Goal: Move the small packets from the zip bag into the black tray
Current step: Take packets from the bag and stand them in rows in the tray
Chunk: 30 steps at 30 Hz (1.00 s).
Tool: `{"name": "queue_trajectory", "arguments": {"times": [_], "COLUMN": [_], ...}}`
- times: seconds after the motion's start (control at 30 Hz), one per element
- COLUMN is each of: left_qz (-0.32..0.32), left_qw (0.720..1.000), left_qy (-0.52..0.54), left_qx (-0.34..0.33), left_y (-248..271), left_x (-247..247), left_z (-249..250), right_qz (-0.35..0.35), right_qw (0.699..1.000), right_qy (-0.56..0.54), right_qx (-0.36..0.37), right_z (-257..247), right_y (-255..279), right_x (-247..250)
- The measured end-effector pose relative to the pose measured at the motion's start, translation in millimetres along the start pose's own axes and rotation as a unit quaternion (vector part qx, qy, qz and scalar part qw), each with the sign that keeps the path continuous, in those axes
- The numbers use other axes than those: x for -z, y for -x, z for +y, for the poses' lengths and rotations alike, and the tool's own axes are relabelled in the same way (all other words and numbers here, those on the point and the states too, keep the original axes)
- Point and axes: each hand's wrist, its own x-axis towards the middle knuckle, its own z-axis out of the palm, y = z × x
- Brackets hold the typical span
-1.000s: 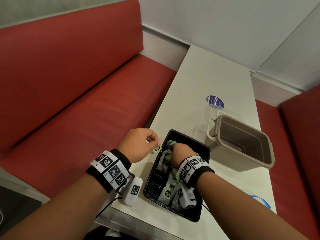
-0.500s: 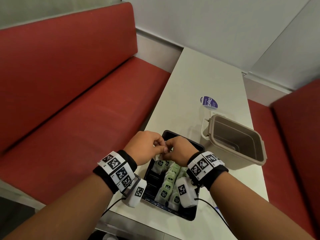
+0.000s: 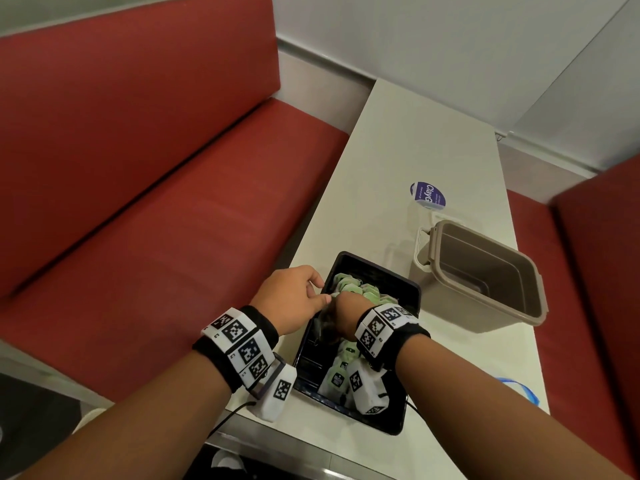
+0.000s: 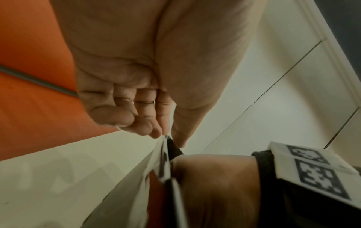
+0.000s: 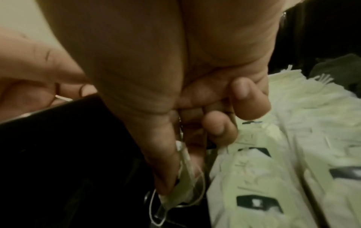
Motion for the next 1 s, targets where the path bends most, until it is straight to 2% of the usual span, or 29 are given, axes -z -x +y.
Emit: {"name": "queue_trajectory", "arguments": {"times": [0.1,0.33,0.5,0.7,0.9,1.0], "left_qz": [-0.008,-0.028,-0.044,-0.052,-0.058,-0.057], "left_qw": [1.0,0.999,0.999,0.998,0.997,0.997], "left_qy": [-0.004,-0.024,-0.025,-0.019,-0.033,-0.046], "left_qx": [0.001,0.002,0.013,0.022,0.032,0.039], "left_y": [-1.7,-5.3,-8.1,-8.2,-7.6,-4.2], "left_x": [1.9,2.4,3.1,2.5,4.2,8.3], "left_z": [-1.7,-5.2,-6.0,-8.0,-3.7,2.9], "right_qz": [0.001,0.008,-0.008,0.056,0.074,0.109], "right_qw": [1.0,1.0,0.997,0.995,0.994,0.991], "right_qy": [0.022,0.013,0.061,-0.001,-0.018,-0.041], "right_qx": [-0.017,0.008,-0.041,-0.079,-0.082,-0.068], "right_z": [0.4,4.9,-1.6,2.0,6.5,11.8], "right_y": [-7.2,-8.5,-19.5,-27.8,-30.9,-22.6], "right_x": [2.6,-1.9,-1.1,-3.1,-4.6,-6.4]}}
